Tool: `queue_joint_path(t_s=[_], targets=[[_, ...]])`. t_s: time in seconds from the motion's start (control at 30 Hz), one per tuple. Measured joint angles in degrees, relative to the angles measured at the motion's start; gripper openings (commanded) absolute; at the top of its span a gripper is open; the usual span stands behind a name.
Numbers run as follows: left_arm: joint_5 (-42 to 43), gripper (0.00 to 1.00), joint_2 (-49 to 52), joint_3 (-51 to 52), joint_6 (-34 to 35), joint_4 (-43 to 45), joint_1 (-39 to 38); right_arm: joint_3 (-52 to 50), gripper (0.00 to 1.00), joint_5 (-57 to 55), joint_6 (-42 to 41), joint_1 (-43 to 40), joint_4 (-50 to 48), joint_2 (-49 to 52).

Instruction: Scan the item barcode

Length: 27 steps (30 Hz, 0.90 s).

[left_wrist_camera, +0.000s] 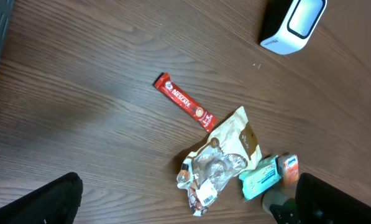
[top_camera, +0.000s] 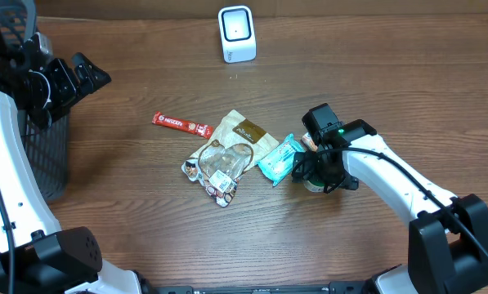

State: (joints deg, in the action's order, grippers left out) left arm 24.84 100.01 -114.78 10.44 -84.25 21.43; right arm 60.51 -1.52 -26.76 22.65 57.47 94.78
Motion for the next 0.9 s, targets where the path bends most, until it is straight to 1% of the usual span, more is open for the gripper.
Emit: queue_joint_path(t_s=[0.03,0.07,0.27,0.9], targets=[[0.0,1.0,0.0,0.0,0.0,0.02,0.0,0.0,0.68,0.0,0.07,0.0,0.02,0.0],[0.0,1.0,0.0,0.0,0.0,0.02,0.0,0.0,0.67,0.04,-0.09,0.0,0.02,0.0],[0.02,1.0,0.0,0.0,0.0,0.02,0.0,0.0,0.68,0.0,-0.02,0.0,0.04,0.0],[0.0,1.0,0.0,0.0,0.0,0.02,0.0,0.0,0.68,-0.02,-0.02,0.0,0.11,0.0]])
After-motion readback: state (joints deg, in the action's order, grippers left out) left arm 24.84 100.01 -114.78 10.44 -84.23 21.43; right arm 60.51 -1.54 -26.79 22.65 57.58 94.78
